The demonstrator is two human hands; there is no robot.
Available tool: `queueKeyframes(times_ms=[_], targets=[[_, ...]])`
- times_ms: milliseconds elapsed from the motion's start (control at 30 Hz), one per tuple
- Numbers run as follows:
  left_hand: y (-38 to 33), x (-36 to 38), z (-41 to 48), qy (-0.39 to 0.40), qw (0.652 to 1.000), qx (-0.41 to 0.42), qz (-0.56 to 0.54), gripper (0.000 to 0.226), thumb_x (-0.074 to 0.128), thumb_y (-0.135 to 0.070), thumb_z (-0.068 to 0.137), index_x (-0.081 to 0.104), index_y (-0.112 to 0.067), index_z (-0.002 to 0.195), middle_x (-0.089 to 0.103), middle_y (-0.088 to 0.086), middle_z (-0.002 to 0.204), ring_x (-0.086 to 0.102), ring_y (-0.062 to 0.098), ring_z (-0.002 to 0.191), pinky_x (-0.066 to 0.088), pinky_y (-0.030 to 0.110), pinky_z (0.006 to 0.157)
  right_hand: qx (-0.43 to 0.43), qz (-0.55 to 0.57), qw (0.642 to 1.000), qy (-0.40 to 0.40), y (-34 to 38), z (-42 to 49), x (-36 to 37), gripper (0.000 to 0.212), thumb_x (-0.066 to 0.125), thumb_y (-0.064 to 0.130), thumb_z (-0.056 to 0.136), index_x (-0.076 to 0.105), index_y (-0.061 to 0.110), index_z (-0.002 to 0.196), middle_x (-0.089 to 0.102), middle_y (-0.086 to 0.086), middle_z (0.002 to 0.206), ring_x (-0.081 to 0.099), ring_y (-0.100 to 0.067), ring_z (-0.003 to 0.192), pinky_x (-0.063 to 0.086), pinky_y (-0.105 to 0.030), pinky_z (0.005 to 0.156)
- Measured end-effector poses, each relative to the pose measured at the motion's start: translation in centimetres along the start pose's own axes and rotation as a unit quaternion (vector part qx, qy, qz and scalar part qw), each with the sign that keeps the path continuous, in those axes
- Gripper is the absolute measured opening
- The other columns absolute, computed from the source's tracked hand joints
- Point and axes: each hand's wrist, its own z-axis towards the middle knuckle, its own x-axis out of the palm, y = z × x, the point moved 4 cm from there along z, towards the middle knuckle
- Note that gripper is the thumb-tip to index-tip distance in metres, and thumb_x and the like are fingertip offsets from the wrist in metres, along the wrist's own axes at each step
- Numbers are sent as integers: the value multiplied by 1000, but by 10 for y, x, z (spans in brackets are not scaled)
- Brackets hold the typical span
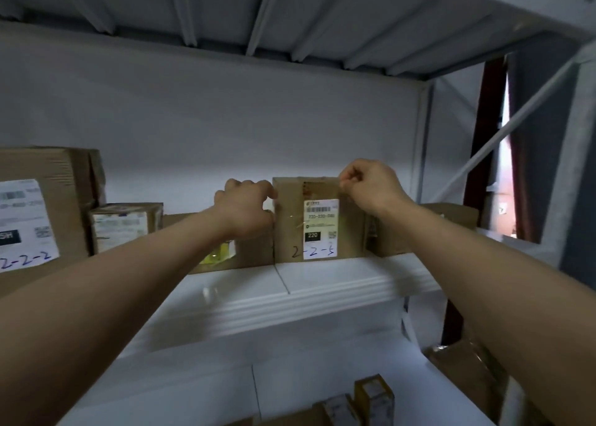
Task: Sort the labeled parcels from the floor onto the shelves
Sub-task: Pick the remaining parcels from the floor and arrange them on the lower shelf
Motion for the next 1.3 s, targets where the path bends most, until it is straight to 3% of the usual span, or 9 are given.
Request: queueKeyframes(times_ms=[100,233,367,467,600,800,900,1133,1300], targets=[[-32,9,17,-40,999,22,-9,45,57,-29,89,50,-27,133,54,6,134,36,33,128,35,42,98,26,-31,999,-36,-37,13,-28,21,56,9,95,69,25,92,65,7,95,62,-14,91,55,-31,81],[-77,26,34,-77,991,105,2,43,57,-23,88,50,-25,130,54,4,131,35,30,127,31,42,93,83,-67,994,-25,-88,22,-61,31,55,-1,94,69,24,107,66,1,114,62,-20,109,54,-35,96],[-121,41,45,-106,975,196,15,50,56,-20,88,46,-27,136,48,-1,141,29,25,134,26,45,105,123,-169,975,77,-132,20,-77,46,67,12,91,58,32,132,53,-1,143,51,-25,129,44,-42,110],[-142,45,57,-123,961,238,71,65,59,-13,82,40,-27,142,40,-2,148,24,23,139,20,43,109,127,-241,947,170,-149,18,-73,64,72,24,90,44,32,147,45,-4,150,43,-29,136,39,-46,113],[-140,47,79,-131,965,191,120,70,59,-15,84,34,-26,148,34,1,155,21,26,145,17,49,115,113,-239,938,223,-158,17,-45,70,70,25,92,36,27,153,49,-5,148,49,-27,131,44,-38,108],[-115,60,94,-85,978,122,147,72,57,-11,82,33,-28,147,36,5,153,26,30,141,22,53,110,55,-243,953,170,-169,23,-18,63,66,27,95,39,33,151,49,-2,148,35,-31,137,25,-35,113],[-107,65,93,-69,981,109,146,72,55,-10,83,29,-31,147,43,4,147,32,30,135,24,53,106,30,-247,957,147,-169,28,-8,60,66,28,94,42,31,149,49,-4,149,36,-28,138,22,-34,113],[-104,67,89,-74,977,114,164,83,55,-7,82,18,-32,152,41,5,148,34,31,133,25,52,105,63,-225,967,105,-180,38,-9,41,62,24,96,51,32,134,54,-5,135,36,-33,129,37,-41,102],[-109,71,89,-63,977,97,181,89,56,-7,81,11,-28,155,39,6,148,33,32,135,24,52,108,78,-241,956,147,-172,40,-7,48,65,24,94,48,31,138,54,-9,134,42,-33,126,40,-42,104]])
